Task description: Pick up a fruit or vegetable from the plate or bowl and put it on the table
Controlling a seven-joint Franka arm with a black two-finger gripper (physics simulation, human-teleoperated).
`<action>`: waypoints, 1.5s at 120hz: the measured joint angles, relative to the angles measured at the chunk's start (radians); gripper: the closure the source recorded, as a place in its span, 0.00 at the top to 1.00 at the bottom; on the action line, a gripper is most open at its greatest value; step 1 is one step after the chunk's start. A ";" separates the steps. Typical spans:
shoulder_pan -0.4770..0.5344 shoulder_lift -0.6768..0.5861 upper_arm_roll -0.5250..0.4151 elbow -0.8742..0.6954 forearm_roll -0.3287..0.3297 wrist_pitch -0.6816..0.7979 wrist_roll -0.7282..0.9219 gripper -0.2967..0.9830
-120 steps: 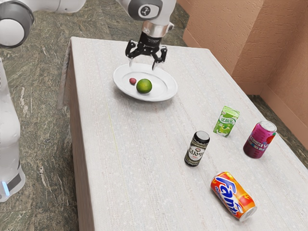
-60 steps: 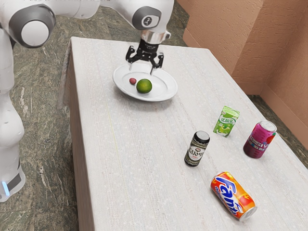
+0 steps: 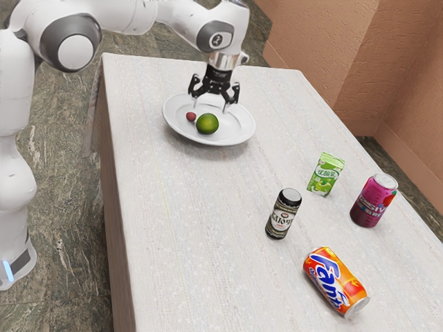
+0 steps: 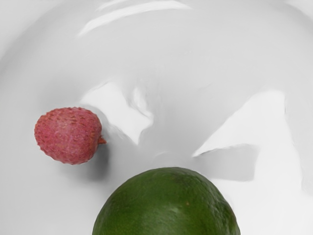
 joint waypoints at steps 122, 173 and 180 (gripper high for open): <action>-0.007 0.053 0.007 -0.083 -0.071 0.117 0.046 0.57; -0.236 -0.429 -0.087 -0.391 -0.068 0.115 -0.094 0.47; -0.263 -0.431 -0.134 -0.402 -0.090 0.113 -0.129 0.46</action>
